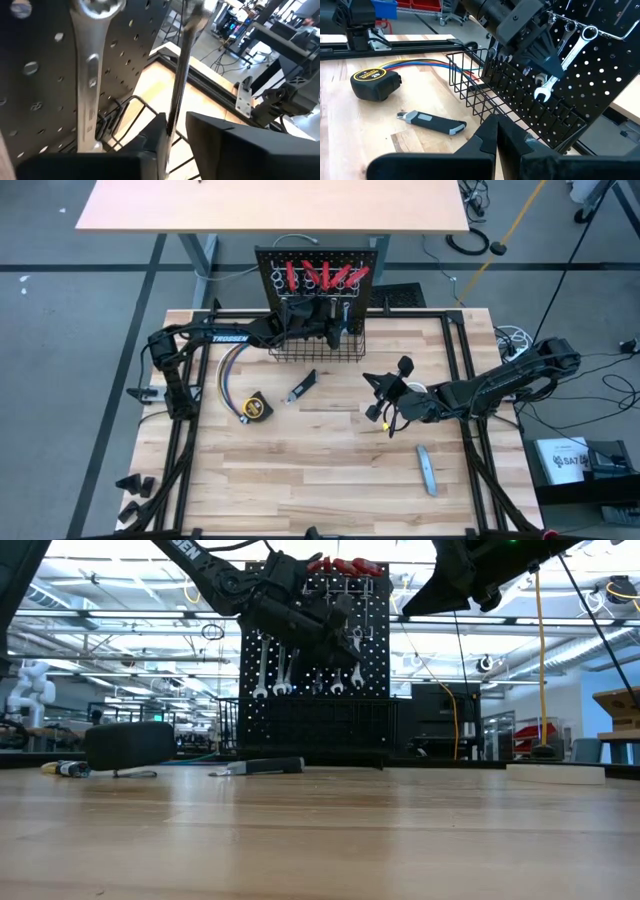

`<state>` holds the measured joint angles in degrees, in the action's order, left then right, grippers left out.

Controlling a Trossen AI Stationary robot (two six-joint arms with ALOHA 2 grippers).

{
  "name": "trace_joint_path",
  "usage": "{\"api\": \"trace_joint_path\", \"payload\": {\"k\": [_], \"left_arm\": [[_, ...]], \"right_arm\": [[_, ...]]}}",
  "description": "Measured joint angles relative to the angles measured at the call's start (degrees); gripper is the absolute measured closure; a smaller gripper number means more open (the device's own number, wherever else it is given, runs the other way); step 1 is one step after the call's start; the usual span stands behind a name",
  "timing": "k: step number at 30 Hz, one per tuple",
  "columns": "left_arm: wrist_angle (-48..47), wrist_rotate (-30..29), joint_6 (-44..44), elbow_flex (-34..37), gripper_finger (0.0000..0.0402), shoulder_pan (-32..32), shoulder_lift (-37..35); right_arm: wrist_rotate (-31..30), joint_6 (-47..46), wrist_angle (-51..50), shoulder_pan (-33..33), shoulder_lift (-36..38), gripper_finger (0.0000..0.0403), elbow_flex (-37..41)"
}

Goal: Hang tools onto peg board
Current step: Hang the wrench on the peg board

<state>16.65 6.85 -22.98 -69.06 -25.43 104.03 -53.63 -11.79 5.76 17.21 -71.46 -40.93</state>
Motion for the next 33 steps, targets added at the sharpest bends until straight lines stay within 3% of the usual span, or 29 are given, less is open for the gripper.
{"api": "trace_joint_path", "payload": {"k": [8,26,33], "left_arm": [[-4.45,-0.04,0.26,-0.14,0.0297,-0.02,-0.19],[-17.9,1.19,4.14,-0.24,0.0294,2.76,-1.31],[-18.75,0.2,4.46,-0.22,0.0294,2.93,-1.4]], "right_arm": [[0.02,0.0,0.0,0.0,0.0,0.0403,0.0],[0.21,0.02,-0.08,0.0,0.0,0.0403,0.0],[1.48,0.03,-0.15,0.01,0.0,0.0403,0.0]]}}
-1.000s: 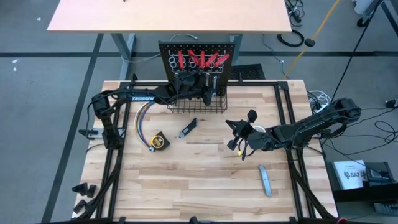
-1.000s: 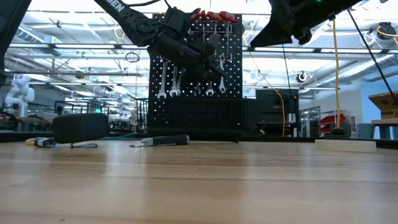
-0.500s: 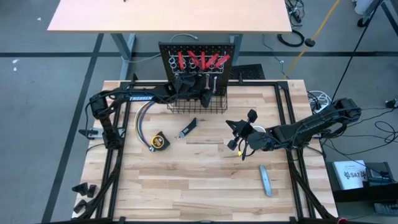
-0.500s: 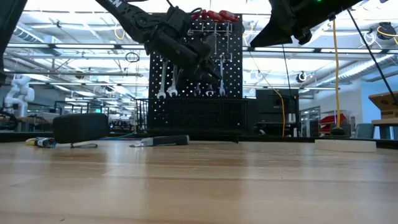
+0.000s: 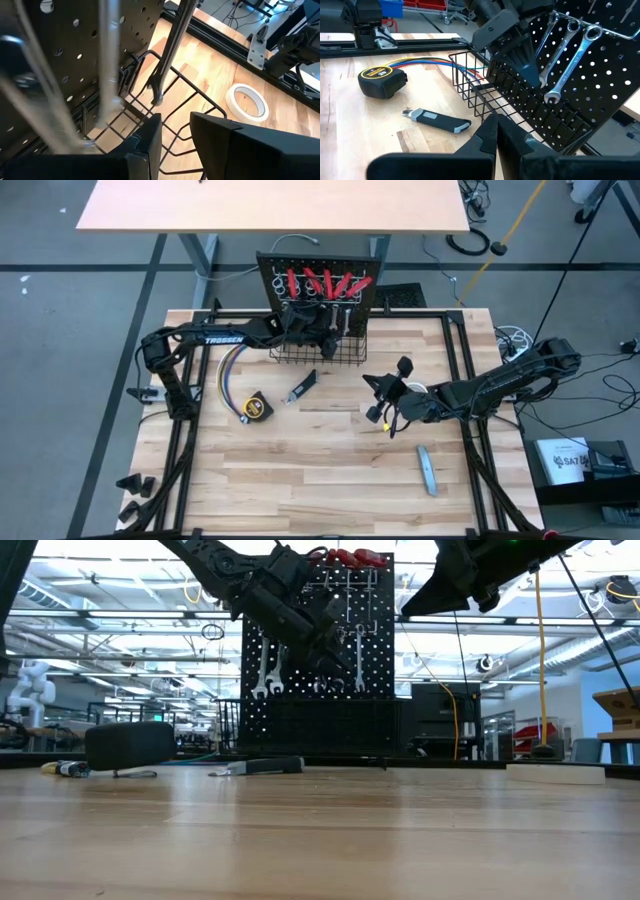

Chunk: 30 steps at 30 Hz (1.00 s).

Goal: Hang tools onto peg board
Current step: Hang the wrench on the peg board

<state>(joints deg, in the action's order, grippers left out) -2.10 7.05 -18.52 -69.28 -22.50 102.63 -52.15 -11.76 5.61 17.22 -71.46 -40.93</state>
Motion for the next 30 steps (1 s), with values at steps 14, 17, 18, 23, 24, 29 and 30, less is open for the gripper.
{"api": "trace_joint_path", "payload": {"k": [14,17,18,23,24,29,30], "left_arm": [[-1.74,-0.09,7.93,0.8,0.0294,0.96,-4.28],[-1.48,-0.35,8.09,0.78,0.0294,1.07,-6.2],[-1.04,-0.43,8.13,0.65,0.0294,0.91,-6.88],[-0.77,-0.85,8.16,0.52,0.0294,0.93,-7.68],[-0.72,-0.83,8.3,0.52,0.0294,0.96,-7.77],[-0.42,-1.14,8.48,0.52,0.0294,0.78,-7.89],[-0.34,-1.12,8.62,0.52,0.0294,0.84,-7.89]], "right_arm": [[0.0,-0.01,-0.13,-0.05,0.0,0.0403,0.0],[0.03,-0.03,-0.02,-0.31,0.0,0.0403,0.0],[0.02,-0.17,-0.06,-0.4,0.0,0.0403,0.0],[0.09,-0.56,-0.09,-0.43,0.0,0.0403,0.0],[0.17,-0.57,-0.07,-0.42,0.0,0.0403,0.0],[1.37,-0.89,-0.08,-0.76,0.0,0.0403,0.0],[1.45,-0.95,-0.07,-0.82,0.0,0.0403,0.0]]}}
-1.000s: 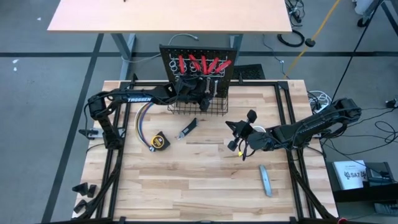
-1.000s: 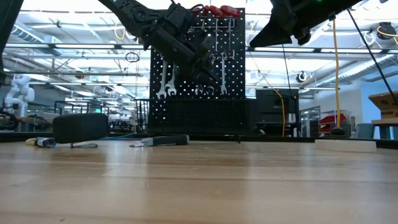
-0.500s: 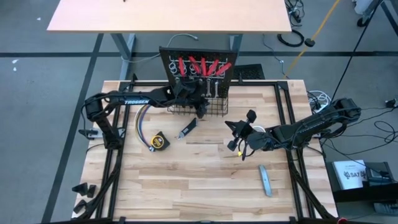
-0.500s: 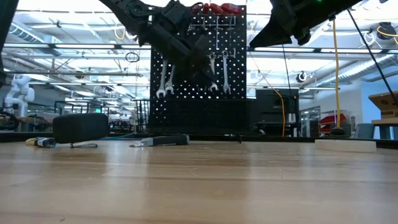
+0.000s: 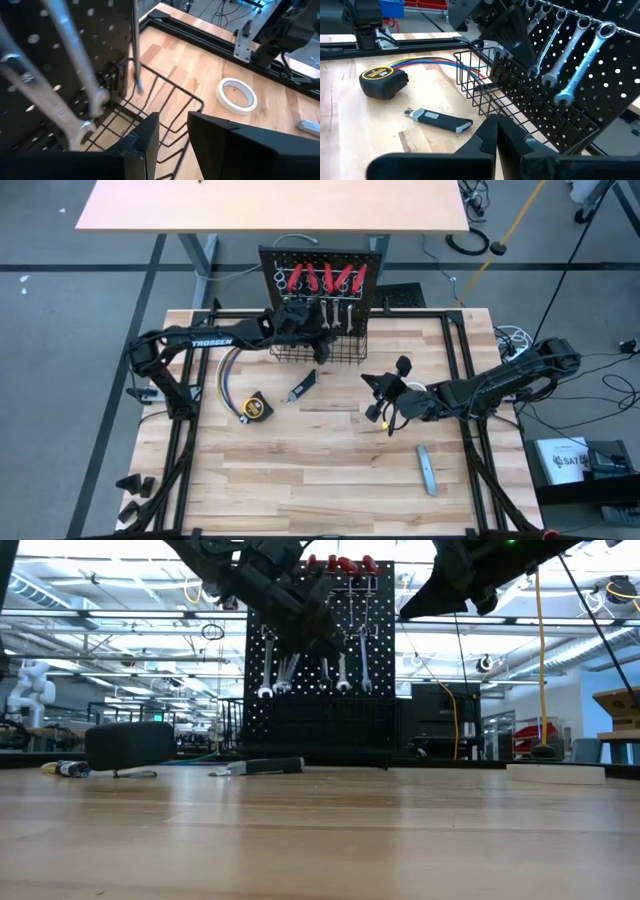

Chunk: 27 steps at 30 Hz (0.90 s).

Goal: Hang tools onto peg board
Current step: Hang the wrench on the peg board

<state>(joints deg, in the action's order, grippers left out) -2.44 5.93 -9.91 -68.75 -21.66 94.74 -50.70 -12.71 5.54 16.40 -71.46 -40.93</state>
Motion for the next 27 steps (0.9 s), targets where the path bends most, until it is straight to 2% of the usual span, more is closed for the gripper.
{"api": "trace_joint_path", "payload": {"k": [16,27], "left_arm": [[-1.33,0.94,0.41,-0.13,0.0295,3.49,-0.11],[-8.02,0.9,7.48,-0.17,0.0295,7.31,-0.13]], "right_arm": [[0.09,-0.11,-0.24,-0.25,0.0,0.0403,0.0],[0.06,-0.11,-0.71,-0.24,0.0,0.0403,0.0]]}}
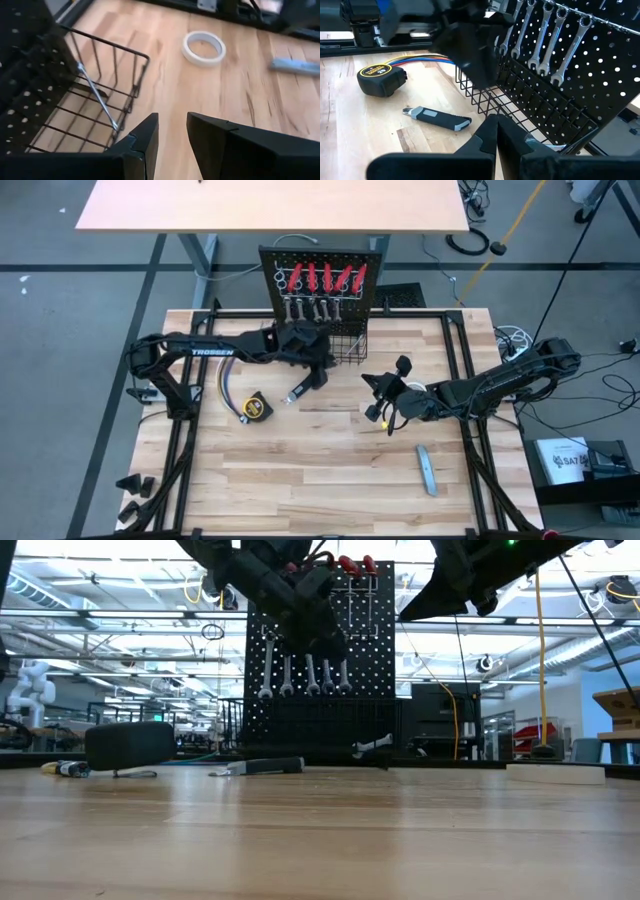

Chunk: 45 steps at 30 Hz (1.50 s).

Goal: Hang tools onto peg board
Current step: Hang the wrench on the peg board

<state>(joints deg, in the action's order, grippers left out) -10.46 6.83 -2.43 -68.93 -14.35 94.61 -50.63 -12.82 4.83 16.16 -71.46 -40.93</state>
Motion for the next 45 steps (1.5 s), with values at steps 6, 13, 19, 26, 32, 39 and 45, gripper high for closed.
{"api": "trace_joint_path", "payload": {"k": [6,13,19,26,32,39,45], "left_arm": [[-2.8,-0.25,4.88,-0.04,0.0295,3.52,-0.04],[-0.26,-21.97,3.2,-0.11,0.0295,9.7,0.25],[0.47,-28.23,6.28,-5.19,0.0295,10.6,6.29],[-0.84,-35.28,10.98,-16.14,0.0295,8.38,16.29],[-5.03,-37.44,11.93,-23.72,0.0295,5.94,22.45],[-5.42,-36.1,11.99,-27.16,0.0295,3.66,25.18],[-5.28,-29.36,10.28,-27.21,0.0295,1.55,25.24]], "right_arm": [[0.0,0.02,0.0,0.0,0.0,0.0403,0.0],[-0.48,0.42,-2.39,0.0,1.04,0.0403,-0.02],[-0.56,-2.64,-12.7,0.02,7.0,0.0403,0.0],[-3.34,-13.15,-28.01,0.04,15.78,0.0403,-0.02],[-3.5,-18.14,-35.9,0.02,16.85,0.0403,-0.02],[-4.98,-14.34,-35.71,-1.72,17.58,0.0403,-0.02],[-4.27,-11.93,-35.08,-5.17,18.34,0.0403,-0.02]]}}
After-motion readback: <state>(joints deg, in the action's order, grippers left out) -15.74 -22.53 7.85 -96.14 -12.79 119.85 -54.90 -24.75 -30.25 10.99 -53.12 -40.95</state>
